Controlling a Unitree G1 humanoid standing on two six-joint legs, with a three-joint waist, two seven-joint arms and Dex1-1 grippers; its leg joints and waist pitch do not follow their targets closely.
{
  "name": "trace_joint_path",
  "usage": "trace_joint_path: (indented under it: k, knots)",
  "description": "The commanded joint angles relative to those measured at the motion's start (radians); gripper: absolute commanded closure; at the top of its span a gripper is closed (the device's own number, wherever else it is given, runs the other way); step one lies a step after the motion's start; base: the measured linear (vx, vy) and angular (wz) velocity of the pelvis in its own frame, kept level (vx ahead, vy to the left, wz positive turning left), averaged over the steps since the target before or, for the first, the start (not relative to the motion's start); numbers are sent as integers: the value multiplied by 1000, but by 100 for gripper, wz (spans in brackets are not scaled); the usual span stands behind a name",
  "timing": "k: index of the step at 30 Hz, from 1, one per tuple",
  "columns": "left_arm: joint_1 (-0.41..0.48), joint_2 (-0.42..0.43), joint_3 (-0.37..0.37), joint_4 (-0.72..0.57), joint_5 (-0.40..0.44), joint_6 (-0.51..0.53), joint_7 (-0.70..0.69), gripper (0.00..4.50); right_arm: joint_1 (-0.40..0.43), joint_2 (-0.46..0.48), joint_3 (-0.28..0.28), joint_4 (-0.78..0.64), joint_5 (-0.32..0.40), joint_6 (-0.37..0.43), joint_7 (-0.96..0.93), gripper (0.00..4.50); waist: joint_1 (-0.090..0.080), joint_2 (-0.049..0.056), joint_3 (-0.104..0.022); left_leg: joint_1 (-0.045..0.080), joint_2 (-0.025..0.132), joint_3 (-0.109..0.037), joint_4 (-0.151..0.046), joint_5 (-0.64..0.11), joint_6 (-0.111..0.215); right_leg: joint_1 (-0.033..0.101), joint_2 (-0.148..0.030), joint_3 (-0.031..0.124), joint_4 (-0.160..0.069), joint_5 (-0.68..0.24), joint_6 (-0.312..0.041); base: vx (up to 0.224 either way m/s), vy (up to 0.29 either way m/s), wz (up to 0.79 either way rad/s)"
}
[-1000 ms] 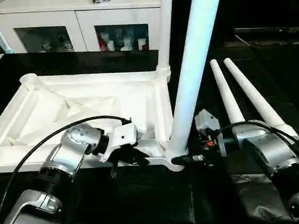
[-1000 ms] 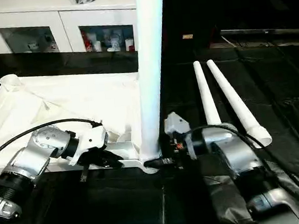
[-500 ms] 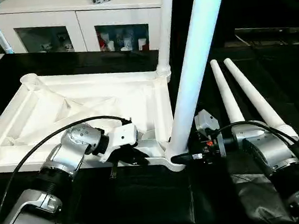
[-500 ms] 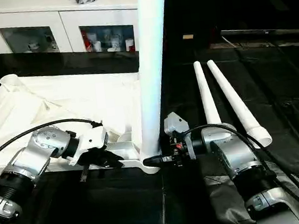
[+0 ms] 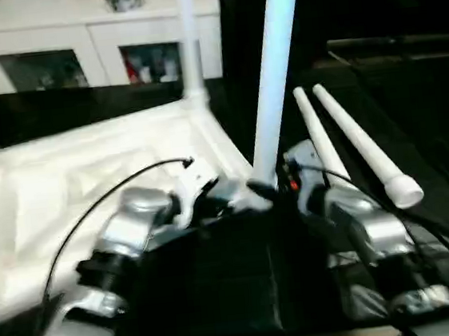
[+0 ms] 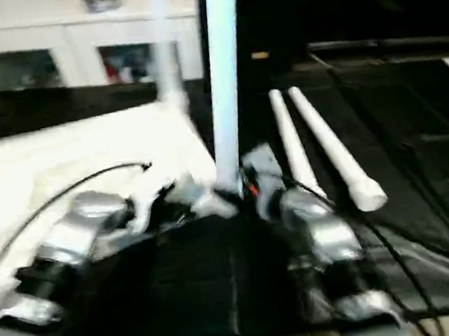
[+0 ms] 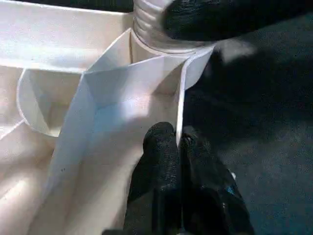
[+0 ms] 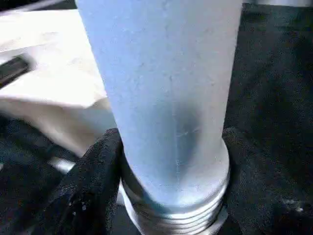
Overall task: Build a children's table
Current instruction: Rotate leg to tighten
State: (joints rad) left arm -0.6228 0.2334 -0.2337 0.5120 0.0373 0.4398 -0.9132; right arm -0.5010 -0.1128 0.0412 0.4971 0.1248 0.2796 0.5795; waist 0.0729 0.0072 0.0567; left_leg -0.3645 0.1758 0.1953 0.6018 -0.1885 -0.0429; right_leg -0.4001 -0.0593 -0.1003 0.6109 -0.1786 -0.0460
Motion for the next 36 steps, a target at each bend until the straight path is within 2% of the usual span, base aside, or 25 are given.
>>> trace_joint_path:
  k: [1, 4, 5, 6, 7, 9, 11, 15, 19, 26, 27, 30, 31, 33, 36]
  knots:
    - [-19, -65, 37, -68, -45, -2, 74, 450, -15, 83, 86, 11, 6, 26, 15, 182, 4, 3, -76, 7, 58, -36, -62, -129, 36, 62, -105, 66, -84, -221, -175, 0, 0, 0]
    - [-14, -78, 34, -84, -38, 8, 102, 450, -30, 84, 110, 21, -34, 2, -6, 182, 3, 0, -77, 4, 57, -34, -60, -102, 59, 62, -101, 66, -78, -173, -178, 0, 0, 0]
    - [-13, -77, 33, -90, -29, 11, 109, 450, -32, 84, 107, 23, -36, -3, -2, 182, 3, 3, -77, 3, 57, -34, -60, -91, 68, 62, -101, 66, -76, -158, -179, 0, 0, 0]
    - [-14, -73, 31, -92, -22, 10, 111, 450, -30, 84, 101, 23, -32, -2, 5, 126, 3, 3, -76, 3, 58, -34, -60, -91, 70, 62, -101, 66, -76, -155, -180, 0, 0, 0]
    - [-12, -63, 26, -104, -13, 26, 112, 450, -26, 84, 89, 22, -28, -3, 10, 112, 3, 1, -75, 4, 58, -34, -61, -96, 73, 62, -102, 66, -77, -162, -179, 0, 0, 0]
    - [-6, -38, 20, -109, -8, 17, 95, 450, -11, 69, 86, 3, -12, -3, 42, 106, 2, 3, -74, 4, 60, -34, -62, -112, 72, 62, -103, 66, -79, -176, -179, 0, 0, 0]
    - [-1, -20, 16, -109, -8, 2, 80, 450, 1, 54, 85, -12, -4, -7, 61, 76, 0, 6, -73, 5, 60, -35, -63, -121, 67, 61, -103, 67, -81, -188, -177, 0, 0, 0]
    - [5, 15, 1, -108, -10, -26, 42, 450, 29, 18, 84, -44, 6, -23, 118, 44, -2, 4, -73, 4, 60, -35, -63, -126, 67, 62, -102, 67, -81, -198, -168, 0, 0, 0]
    - [7, 64, -13, -87, -8, -71, -30, 450, 67, -50, 76, -84, 25, -30, 206, 4, 5, 6, -72, 7, 60, -35, -63, -137, 74, 61, -102, 67, -84, -207, -160, 0, 0, 0]
    - [10, 148, -57, -60, -19, -177, -204, 450, 93, -188, 43, -114, 60, -66, 390, 4, 14, 7, -72, 8, 62, -34, -62, -147, 72, 60, -101, 67, -85, -224, -162, 0, 0, 0]
    - [9, 162, -68, -54, -20, -202, -237, 450, 93, -211, 41, -119, 68, -71, 423, 4, 18, 2, -73, 8, 63, -33, -62, -141, 74, 59, -101, 67, -84, -216, -163, 0, 0, 0]
    - [7, 178, -80, -42, -26, -242, -289, 450, 88, -241, 45, -117, 65, -96, 455, 4, 27, 6, -73, 11, 64, -32, -61, -136, 77, 56, -101, 67, -83, -218, -162, 0, 0, 0]
    - [6, 191, -97, -18, -31, -298, -352, 450, 79, -265, 57, -115, 72, -116, 507, 4, 28, 1, -73, 11, 66, -31, -62, -136, 74, 55, -101, 67, -81, -215, -164, 0, 0, 0]
    - [4, 204, -123, 8, -15, -351, -395, 450, 73, -284, 80, -117, 73, -135, 566, 4, 38, 4, -72, 10, 64, -30, -61, -147, 78, 55, -102, 65, -85, -245, -155, 0, 0, 0]
    - [3, 209, -134, 15, -10, -366, -410, 450, 71, -290, 92, -115, 64, -147, 586, 4, 45, 4, -71, 15, 69, -31, -63, -162, 67, 51, -103, 66, -84, -255, -159, 0, 0, 0]
